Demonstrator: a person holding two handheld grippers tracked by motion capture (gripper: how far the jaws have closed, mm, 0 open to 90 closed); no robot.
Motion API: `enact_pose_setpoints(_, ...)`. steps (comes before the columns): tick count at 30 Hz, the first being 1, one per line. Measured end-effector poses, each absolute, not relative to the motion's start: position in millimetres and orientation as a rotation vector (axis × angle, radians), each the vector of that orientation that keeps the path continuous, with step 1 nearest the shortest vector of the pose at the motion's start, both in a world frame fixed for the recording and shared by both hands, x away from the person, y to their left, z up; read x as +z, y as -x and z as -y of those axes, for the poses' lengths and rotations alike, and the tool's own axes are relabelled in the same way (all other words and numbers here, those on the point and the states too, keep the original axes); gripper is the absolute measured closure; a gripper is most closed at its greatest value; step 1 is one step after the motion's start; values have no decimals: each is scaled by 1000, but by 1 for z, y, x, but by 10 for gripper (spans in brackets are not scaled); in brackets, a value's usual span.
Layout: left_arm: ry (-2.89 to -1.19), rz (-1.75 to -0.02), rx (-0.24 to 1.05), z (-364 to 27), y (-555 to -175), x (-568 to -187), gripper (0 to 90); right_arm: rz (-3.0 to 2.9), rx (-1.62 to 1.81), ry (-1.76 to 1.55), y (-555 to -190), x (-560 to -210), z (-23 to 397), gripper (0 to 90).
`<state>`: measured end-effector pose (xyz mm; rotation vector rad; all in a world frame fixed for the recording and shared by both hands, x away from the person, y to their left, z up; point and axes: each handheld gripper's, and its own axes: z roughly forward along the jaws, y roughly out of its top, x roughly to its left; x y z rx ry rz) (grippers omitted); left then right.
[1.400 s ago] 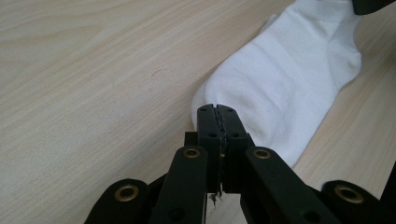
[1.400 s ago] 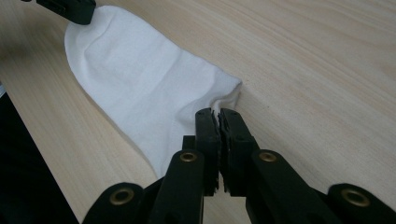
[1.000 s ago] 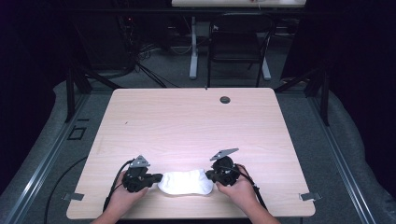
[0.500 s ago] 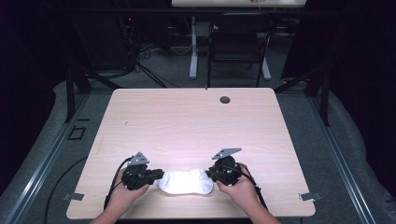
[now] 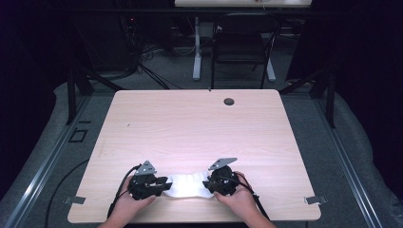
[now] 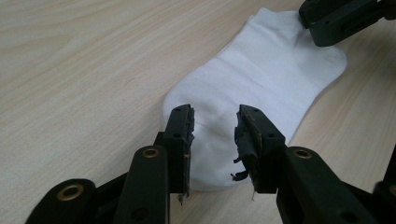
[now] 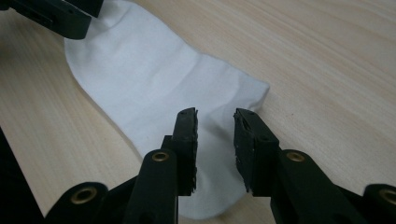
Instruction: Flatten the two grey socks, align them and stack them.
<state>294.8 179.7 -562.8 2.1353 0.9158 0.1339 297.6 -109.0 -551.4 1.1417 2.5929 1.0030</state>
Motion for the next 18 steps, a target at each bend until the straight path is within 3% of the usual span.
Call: enact_pose_setpoints(18, -2153, -925, 149, -178, -306, -576, 629, -2567, 998, -1165, -299, -568, 111, 688)
